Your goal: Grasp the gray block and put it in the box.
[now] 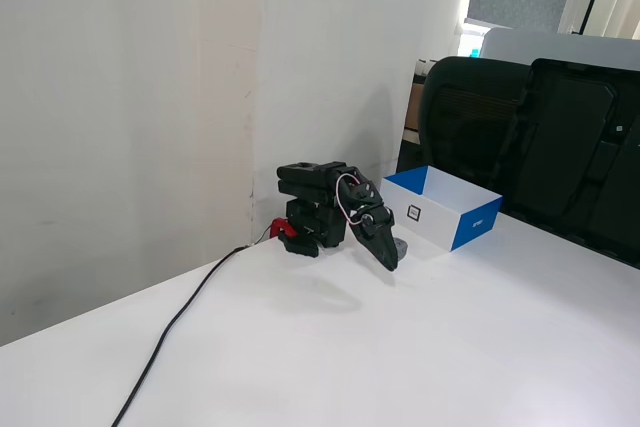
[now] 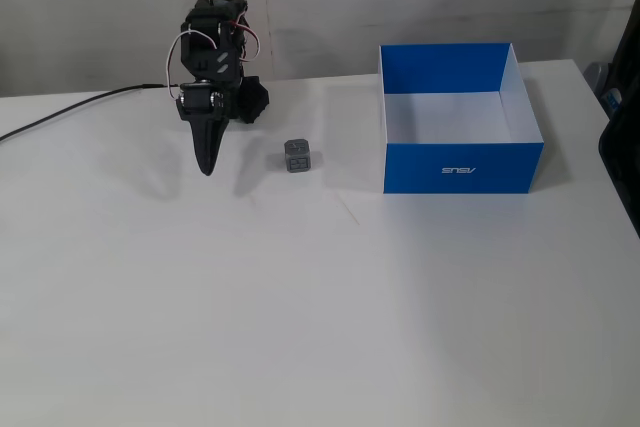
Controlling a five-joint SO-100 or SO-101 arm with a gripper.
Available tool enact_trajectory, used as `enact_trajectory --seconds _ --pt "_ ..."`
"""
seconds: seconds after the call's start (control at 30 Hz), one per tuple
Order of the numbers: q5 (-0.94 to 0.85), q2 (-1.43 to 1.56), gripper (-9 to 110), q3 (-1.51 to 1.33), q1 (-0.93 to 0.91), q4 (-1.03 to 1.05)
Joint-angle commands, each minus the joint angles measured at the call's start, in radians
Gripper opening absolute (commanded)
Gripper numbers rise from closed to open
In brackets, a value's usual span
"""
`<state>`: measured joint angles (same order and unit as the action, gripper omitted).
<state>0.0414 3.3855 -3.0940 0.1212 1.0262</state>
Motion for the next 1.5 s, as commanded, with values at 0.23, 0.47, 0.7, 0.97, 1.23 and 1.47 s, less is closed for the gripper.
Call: enact_trajectory --seconds 0.23,0.47,0.7,0.97,1.23,1.47 --pt "0.003 0.009 0 -0.064 0.002 0.003" --pt "0.003 0.009 0 -0.064 0.002 0.003" --pt "0.003 0.009 0 -0.064 0.002 0.003" --pt "0.003 0.009 0 -0.064 0.002 0.003" --pt "0.003 0.009 0 -0.064 0.002 0.003" --pt "-0.003 0.009 2 -0.064 -0.005 0.003"
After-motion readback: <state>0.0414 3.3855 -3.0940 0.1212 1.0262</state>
